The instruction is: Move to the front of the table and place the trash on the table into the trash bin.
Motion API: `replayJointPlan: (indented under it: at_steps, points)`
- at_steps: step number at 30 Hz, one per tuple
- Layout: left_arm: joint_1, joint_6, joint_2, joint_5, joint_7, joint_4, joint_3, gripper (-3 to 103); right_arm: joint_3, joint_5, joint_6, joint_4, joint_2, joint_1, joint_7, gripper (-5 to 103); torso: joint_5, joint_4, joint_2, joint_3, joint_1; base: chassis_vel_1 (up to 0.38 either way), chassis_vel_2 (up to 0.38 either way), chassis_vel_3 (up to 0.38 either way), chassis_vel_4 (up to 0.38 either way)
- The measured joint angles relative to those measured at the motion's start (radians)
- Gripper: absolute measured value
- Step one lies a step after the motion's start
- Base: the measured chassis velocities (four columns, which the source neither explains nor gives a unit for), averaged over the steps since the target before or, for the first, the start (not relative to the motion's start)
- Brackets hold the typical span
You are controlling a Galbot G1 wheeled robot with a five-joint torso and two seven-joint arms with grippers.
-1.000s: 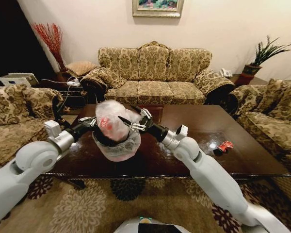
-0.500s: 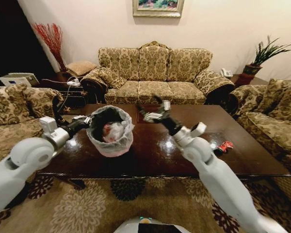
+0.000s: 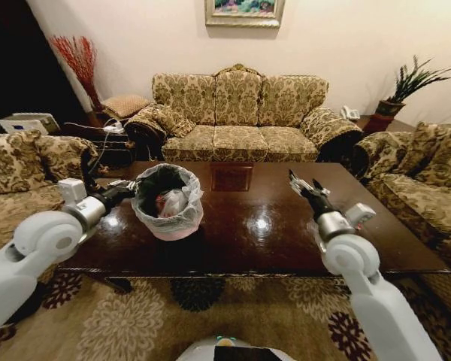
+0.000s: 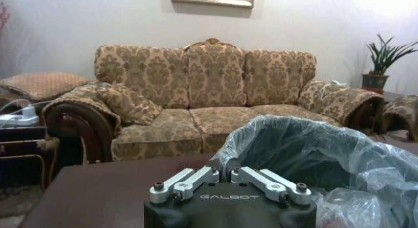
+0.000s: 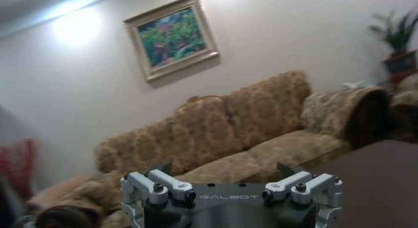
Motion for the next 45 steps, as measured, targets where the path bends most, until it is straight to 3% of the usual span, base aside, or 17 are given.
replayJointPlan:
  at_steps: [9,11,17,19,21,25,29,34,41,43,45]
  points:
    - [0.001,-0.006,-0.007,0.004,0.017,-0.022,0.006,3,0.044,-0.036,0.037,-0.099,0.039,-0.02,0.025,100,-0.0002,0.0,0.0,0.0,0.0,-0.185,-0.187,0.18,0.165]
    - [0.0,-0.008,-0.01,0.004,0.024,-0.027,0.009,3,0.029,-0.021,0.046,-0.121,0.052,-0.019,0.073,100,0.001,-0.0001,0.0,0.0,0.0,-0.261,-0.272,0.261,0.274]
    - [0.0,-0.009,-0.013,0.011,0.036,-0.036,0.016,3,-0.022,-0.012,0.053,-0.17,0.08,-0.002,0.19,100,-0.0003,-0.0006,0.0,0.0,0.0,-0.274,-0.275,0.25,0.256]
    - [0.002,-0.009,-0.014,0.013,0.038,-0.04,0.016,3,-0.047,-0.013,0.053,-0.191,0.101,0.013,0.257,100,0.0017,-0.0008,0.0,0.0,0.0,-0.157,-0.157,0.099,0.14]
    - [0.003,-0.009,-0.014,0.013,0.038,-0.041,0.015,3,-0.067,-0.012,0.055,-0.213,0.114,0.023,0.307,100,0.001,-0.0008,0.0,0.0,0.0,-0.02,-0.046,0.031,0.009]
    - [0.003,-0.011,-0.021,0.017,0.038,-0.039,0.02,3,-0.084,0.04,0.044,-0.261,0.125,0.039,0.335,100,-0.0015,0.0,0.0,0.0,0.0,0.0,0.0,0.0,0.0]
    - [-0.001,-0.011,-0.032,0.025,0.038,-0.042,0.035,3,-0.11,0.07,0.036,-0.355,0.127,0.085,0.332,100,-0.0009,0.0013,0.0,0.0,0.0,0.06,0.054,-0.016,-0.014]
    - [0.002,-0.011,-0.041,0.035,0.046,-0.045,0.038,3,-0.13,0.065,0.043,-0.487,0.121,0.135,0.315,100,0.0014,-0.0001,0.0,0.0,0.0,0.022,0.008,0.004,-0.001]
    - [0.006,-0.013,-0.048,0.041,0.05,-0.044,0.034,3,-0.149,0.084,0.043,-0.559,0.113,0.17,0.301,100,-0.0003,-0.0003,0.0,0.0,0.0,-0.004,-0.007,-0.001,0.0]
    - [0.002,-0.013,-0.048,0.048,0.05,-0.045,0.038,3,-0.163,0.1,0.042,-0.595,0.112,0.199,0.294,98,-0.0009,0.0002,0.0,0.0,0.0,0.0,0.0,0.0,0.0]
    - [0.002,-0.015,-0.047,0.05,0.05,-0.045,0.038,3,-0.167,0.102,0.041,-0.599,0.111,0.206,0.284,88,-0.0004,-0.0001,0.0,0.0,0.0,0.0,0.0,0.0,0.0]
